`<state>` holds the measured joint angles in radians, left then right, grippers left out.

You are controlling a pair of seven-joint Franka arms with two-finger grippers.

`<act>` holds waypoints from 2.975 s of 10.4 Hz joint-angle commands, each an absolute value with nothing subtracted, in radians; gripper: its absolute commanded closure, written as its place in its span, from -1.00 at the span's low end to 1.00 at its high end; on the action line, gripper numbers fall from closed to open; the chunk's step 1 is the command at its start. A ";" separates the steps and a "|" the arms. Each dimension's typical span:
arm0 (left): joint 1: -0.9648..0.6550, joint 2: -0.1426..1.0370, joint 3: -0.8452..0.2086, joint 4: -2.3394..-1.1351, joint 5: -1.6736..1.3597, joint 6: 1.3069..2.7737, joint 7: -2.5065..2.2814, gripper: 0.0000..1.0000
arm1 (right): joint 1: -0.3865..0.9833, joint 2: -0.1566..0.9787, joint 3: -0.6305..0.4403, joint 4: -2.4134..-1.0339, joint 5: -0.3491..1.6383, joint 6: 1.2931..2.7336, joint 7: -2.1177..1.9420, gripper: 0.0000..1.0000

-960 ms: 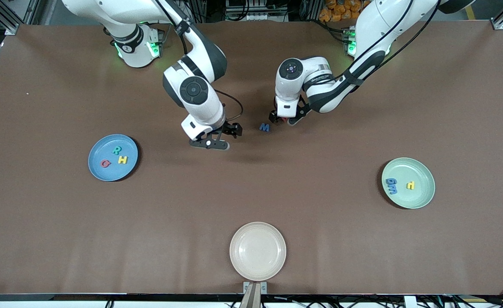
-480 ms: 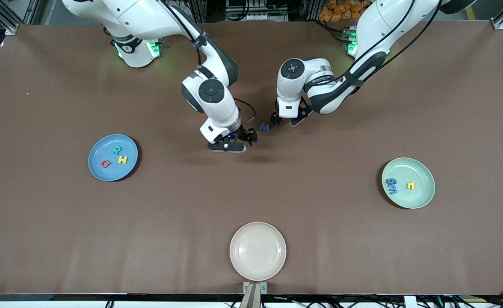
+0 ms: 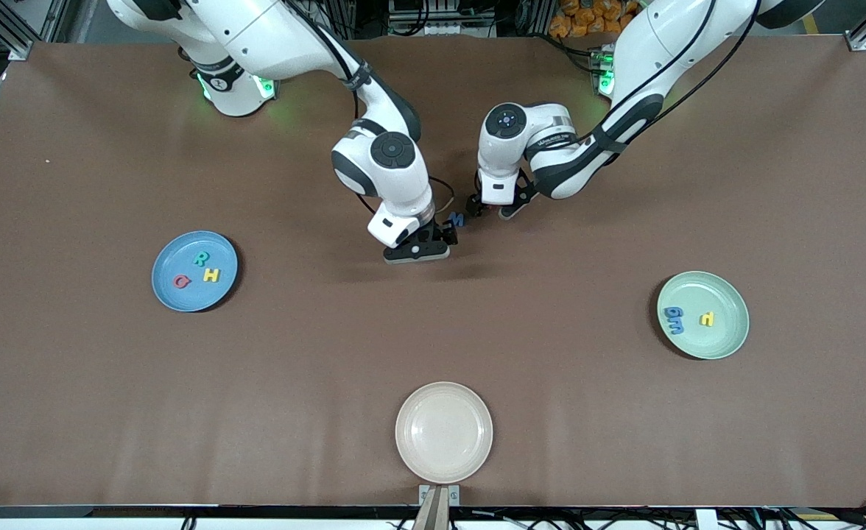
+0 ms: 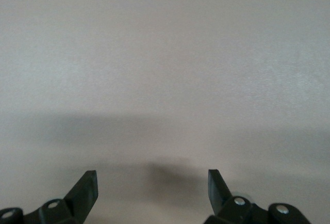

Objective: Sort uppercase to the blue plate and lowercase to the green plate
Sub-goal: 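Grasp the pink w with the left gripper while the right gripper descends, then carry the w to the green plate while the right gripper reaches the M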

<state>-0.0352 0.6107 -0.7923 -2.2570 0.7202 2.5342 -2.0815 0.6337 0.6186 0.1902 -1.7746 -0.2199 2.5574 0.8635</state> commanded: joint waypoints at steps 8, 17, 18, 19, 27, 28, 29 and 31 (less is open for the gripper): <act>-0.040 0.612 -0.790 -2.264 0.755 2.546 -2.135 1.00 | 0.540 0.489 0.256 -1.973 -0.275 2.707 0.632 -0.94; 0.331 0.491 -0.792 -2.156 0.755 2.418 -2.005 1.00 | 0.549 0.474 0.259 -2.189 -0.434 3.255 0.207 -0.92; 0.407 0.497 -0.792 -2.125 0.755 2.415 -1.949 1.00 | 0.554 0.483 0.258 -2.178 -0.452 3.255 0.209 -0.91; 0.473 0.502 -0.790 -2.093 0.755 2.414 -1.881 1.00 | 0.558 0.514 0.258 -2.163 -0.459 3.257 0.207 -0.91; 0.749 0.535 -0.772 -2.002 0.755 2.416 -1.488 -0.98 | 0.643 0.682 0.256 -2.057 -0.462 3.255 0.215 -0.92; 0.747 0.538 -0.772 -2.002 0.755 2.416 -1.491 -1.00 | 0.644 0.695 0.256 -2.048 -0.462 3.255 0.215 -0.92; 0.742 0.538 -0.772 -2.005 0.755 2.416 -1.493 -1.00 | 0.646 0.702 0.256 -2.040 -0.462 3.255 0.213 -0.91; 0.739 0.538 -0.772 -2.008 0.756 2.416 -1.493 -1.00 | 0.653 0.713 0.256 -2.036 -0.463 3.255 0.209 -0.90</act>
<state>0.7406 0.5320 -0.7654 -2.0202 0.7278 2.4311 -1.4928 0.6485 0.6885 0.2559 -2.0608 -0.4395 3.2491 0.2098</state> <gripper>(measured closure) 0.048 0.048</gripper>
